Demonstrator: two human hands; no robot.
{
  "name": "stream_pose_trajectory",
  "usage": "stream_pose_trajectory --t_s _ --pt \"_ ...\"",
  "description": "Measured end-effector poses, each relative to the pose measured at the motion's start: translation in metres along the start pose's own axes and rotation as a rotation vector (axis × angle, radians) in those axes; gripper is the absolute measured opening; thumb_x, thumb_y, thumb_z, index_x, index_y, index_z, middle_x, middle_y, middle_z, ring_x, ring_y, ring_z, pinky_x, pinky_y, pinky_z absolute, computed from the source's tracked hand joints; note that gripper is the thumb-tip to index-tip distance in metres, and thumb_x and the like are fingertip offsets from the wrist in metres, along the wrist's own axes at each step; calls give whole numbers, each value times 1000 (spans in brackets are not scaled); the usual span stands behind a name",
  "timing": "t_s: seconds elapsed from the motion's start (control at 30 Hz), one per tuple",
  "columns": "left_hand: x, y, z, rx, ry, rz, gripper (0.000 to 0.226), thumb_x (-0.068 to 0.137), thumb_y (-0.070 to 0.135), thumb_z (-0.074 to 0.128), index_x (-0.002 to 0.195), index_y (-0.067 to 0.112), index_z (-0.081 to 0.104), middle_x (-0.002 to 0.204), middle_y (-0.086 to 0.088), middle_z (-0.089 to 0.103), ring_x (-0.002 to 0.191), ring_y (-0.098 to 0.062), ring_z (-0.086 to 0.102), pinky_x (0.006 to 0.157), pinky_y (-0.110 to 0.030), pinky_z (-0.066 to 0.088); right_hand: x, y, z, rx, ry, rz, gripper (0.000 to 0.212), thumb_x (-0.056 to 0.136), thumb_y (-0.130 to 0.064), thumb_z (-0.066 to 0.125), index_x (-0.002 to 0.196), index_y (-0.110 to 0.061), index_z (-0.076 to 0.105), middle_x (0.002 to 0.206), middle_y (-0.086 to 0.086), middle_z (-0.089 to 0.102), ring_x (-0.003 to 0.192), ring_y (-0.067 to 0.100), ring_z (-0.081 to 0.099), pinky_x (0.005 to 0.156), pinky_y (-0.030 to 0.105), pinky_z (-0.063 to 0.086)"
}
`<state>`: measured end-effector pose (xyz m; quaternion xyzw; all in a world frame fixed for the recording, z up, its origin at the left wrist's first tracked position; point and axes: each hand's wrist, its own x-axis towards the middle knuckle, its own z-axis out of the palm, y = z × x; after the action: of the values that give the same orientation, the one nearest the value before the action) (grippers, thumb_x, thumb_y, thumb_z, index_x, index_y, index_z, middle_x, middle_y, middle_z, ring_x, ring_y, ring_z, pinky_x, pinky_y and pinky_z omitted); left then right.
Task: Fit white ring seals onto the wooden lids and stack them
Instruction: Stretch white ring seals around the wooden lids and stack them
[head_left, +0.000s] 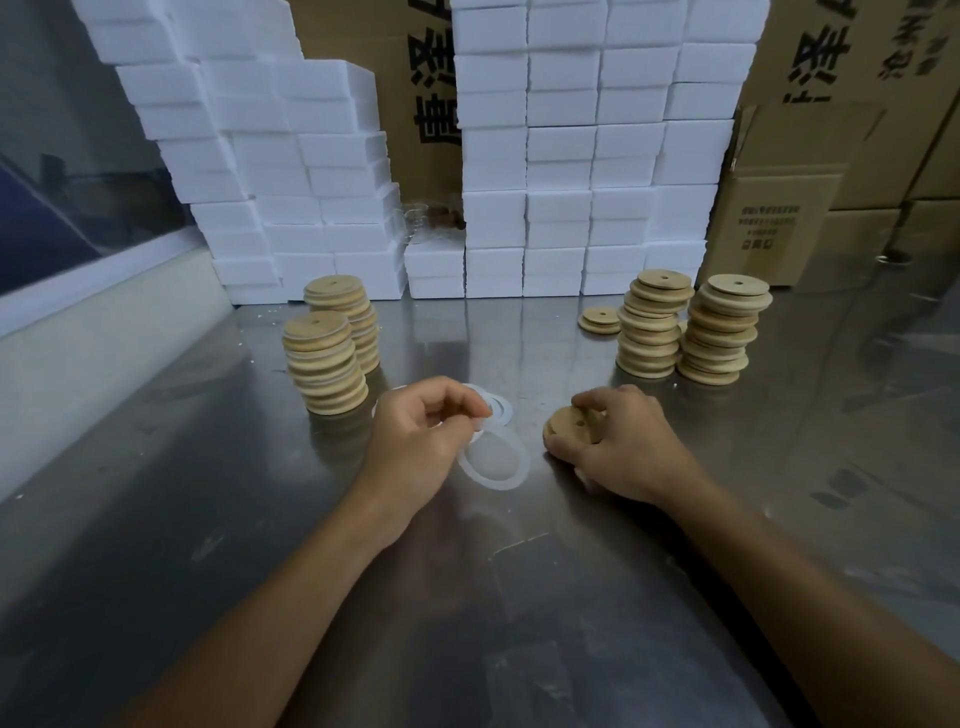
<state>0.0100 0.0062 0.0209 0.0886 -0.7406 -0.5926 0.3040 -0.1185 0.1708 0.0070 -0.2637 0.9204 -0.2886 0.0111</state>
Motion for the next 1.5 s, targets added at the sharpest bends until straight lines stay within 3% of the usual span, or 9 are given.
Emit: stream_pose_trajectory --t_s 0.2,0.33,0.4,0.5,0.6,0.9,1.07,1.33,1.5 --pt "-1 0 1 -264 -44 -134 26 82 -16 61 76 9 67 74 -7 68 66 -20 55 57 -28 44 -11 -10 -2 243 -59 -28 70 59 -53 87 107 -33 41 102 2 63 81 26 66 71 42 59" --pt "-1 -1 0 -342 -63 -189 22 85 -14 61 80 7 66 81 -13 69 61 -18 54 44 -24 37 -18 -17 5 369 19 -216 57 69 -32 88 103 -33 42 96 -6 63 77 20 63 68 45 58" --pt "-1 -2 0 -362 -79 -201 22 85 -13 61 81 8 67 82 -13 70 60 -18 56 43 -23 40 -19 -20 8 591 -17 -222 39 81 -13 78 103 -28 50 95 4 65 69 28 66 53 47 58" --pt "-1 -5 1 -353 -98 -201 27 84 -11 65 76 14 71 83 -12 71 61 -19 58 45 -24 44 -19 -24 8 857 -79 -121 12 96 -9 58 103 -18 63 99 12 68 72 22 70 56 37 60" --pt "-1 -7 2 -320 -93 -206 26 82 -4 71 73 20 73 86 -11 73 66 -19 63 48 -25 48 -16 -24 2 1087 -165 40 25 102 -22 46 99 -14 69 99 9 70 82 23 68 61 33 58" --pt "-1 -14 5 -245 19 -185 25 77 -1 78 68 21 71 88 -16 72 71 -23 68 52 -27 54 -24 -26 18 849 5 -256 2 94 -17 65 94 -17 67 78 0 70 58 14 64 44 28 52" --pt "-1 -17 9 -77 14 -121 12 81 17 80 87 24 73 90 4 74 67 -14 69 43 -26 50 -26 -30 22 854 85 -292 4 96 -18 61 92 -18 60 72 5 66 48 13 57 40 26 49" --pt "-2 -18 10 -118 61 -32 21 80 7 78 89 26 75 90 5 76 76 -20 75 50 -26 55 -27 -32 24 755 124 -284 8 96 -22 62 88 -21 61 77 -4 72 70 10 67 56 37 59" --pt "-1 -18 10 -53 101 55 24 83 3 74 76 26 74 81 8 74 55 -13 68 46 -20 51 -25 -31 22 793 117 -249 7 92 -14 67 86 -12 65 78 4 74 75 19 71 68 47 60"
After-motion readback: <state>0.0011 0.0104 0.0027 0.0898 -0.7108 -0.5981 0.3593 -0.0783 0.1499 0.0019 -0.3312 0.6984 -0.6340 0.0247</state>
